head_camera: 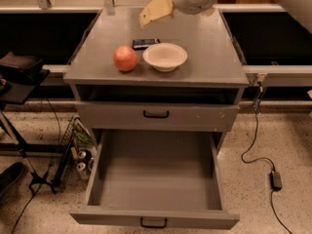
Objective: Place rxbar blueberry into middle drawer
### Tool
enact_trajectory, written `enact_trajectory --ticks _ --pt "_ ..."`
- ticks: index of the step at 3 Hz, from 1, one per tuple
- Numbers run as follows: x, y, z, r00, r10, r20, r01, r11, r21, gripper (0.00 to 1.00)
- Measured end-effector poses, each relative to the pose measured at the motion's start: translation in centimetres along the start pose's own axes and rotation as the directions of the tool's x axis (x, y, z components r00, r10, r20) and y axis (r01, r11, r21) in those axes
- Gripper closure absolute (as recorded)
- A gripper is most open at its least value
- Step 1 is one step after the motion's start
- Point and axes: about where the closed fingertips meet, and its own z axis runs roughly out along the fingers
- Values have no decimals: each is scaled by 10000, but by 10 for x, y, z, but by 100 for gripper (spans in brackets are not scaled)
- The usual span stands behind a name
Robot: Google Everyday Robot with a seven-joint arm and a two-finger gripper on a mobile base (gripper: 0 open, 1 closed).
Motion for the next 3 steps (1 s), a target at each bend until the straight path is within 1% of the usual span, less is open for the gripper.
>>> enact_trajectory --ticks 1,2,3 --pt "1 -3 -2 10000 43 5 -43 10000 39 0" --pt "-2 -3 4 9983 584 -41 -583 9981 193 0" --pt "-17 15 34 9885 1469 -359 -1448 9878 565 0"
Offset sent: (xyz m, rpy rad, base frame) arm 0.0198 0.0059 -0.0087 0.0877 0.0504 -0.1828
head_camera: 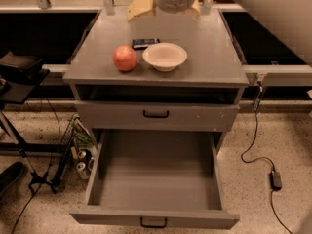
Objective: Place rxbar blueberry into middle drawer
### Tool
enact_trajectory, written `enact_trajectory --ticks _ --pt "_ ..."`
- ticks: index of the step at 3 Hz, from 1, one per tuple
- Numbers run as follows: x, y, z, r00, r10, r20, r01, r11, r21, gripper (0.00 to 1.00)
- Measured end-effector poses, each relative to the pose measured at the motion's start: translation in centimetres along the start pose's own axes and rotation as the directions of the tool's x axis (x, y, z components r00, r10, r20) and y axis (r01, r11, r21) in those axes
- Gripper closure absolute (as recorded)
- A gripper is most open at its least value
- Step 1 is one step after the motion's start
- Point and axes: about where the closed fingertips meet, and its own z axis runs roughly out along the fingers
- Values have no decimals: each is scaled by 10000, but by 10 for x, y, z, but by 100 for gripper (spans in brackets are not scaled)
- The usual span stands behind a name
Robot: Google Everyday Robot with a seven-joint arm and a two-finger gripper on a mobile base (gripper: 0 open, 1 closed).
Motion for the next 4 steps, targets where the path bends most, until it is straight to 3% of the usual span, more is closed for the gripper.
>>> enact_trajectory --ticks 1,2,3,4 --pt "-20 23 35 9936 1060 -386 -1032 9922 693 0" --pt "-31 41 70 9685 2376 -741 -2208 9577 1848 0" --pt "-31 45 72 9547 2878 -758 -2687 9430 1963 0" --pt "-30 44 72 9558 2842 -753 -2654 9442 1949 0"
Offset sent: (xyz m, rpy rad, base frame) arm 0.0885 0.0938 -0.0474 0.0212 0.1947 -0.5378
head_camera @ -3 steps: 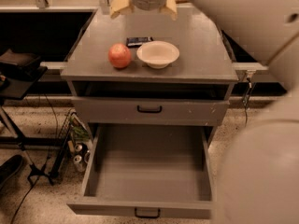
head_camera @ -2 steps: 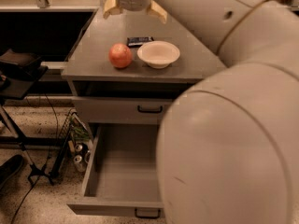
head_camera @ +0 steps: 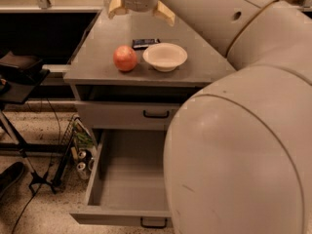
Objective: Place rxbar blueberry into middle drawer
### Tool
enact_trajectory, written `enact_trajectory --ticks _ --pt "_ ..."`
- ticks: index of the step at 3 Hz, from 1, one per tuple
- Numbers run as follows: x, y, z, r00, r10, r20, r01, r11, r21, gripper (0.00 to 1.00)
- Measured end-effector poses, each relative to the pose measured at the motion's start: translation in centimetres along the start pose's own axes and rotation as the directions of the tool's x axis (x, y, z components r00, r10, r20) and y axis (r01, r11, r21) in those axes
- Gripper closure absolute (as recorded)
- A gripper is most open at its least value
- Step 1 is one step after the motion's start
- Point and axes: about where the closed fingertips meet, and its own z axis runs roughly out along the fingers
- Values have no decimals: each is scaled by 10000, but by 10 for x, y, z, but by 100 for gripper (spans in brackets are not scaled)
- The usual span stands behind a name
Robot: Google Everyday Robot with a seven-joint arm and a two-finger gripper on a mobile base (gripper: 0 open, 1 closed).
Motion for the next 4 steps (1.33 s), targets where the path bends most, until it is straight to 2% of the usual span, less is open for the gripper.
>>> enact_trajectory --ticks 1,2,3,4 --pt "-2 1 9 9991 374 201 -363 9981 -493 0" --pt "-3 -1 38 9877 1513 398 -1444 9796 -1401 0" --pt "-18 0 62 9620 2619 776 -2364 9405 -2443 0" --pt "-40 -2 77 9515 2813 1249 -2295 9188 -3211 0"
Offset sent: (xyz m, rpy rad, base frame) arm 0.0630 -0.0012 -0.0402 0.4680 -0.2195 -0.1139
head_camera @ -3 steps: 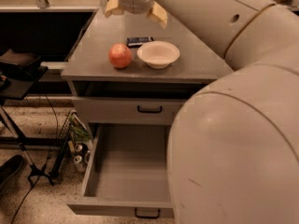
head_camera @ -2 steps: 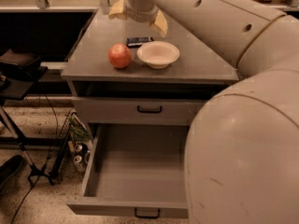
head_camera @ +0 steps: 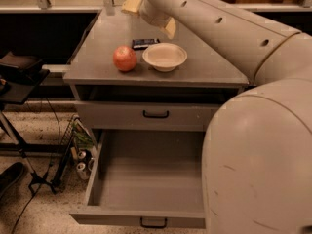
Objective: Place rxbar blueberry into middle drawer
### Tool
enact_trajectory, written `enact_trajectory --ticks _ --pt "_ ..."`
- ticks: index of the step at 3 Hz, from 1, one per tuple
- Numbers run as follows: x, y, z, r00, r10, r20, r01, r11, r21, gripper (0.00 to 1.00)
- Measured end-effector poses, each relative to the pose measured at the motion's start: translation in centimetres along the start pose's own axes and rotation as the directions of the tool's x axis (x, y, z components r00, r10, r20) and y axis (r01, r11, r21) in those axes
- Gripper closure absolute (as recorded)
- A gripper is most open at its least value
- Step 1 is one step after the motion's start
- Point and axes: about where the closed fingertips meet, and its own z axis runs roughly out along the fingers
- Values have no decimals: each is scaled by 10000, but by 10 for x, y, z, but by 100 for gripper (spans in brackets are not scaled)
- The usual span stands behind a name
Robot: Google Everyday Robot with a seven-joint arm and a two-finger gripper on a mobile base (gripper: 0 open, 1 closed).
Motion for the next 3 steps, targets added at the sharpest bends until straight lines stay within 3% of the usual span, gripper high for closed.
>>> enact_trajectory --ticks 1,2,3 --pt "-19 2 6 9938 -1061 333 1075 9932 -444 0" --pt "-31 3 13 9693 -2424 411 2443 9683 -524 0" --pt "-33 3 24 9131 -4071 212 4074 9131 -132 0"
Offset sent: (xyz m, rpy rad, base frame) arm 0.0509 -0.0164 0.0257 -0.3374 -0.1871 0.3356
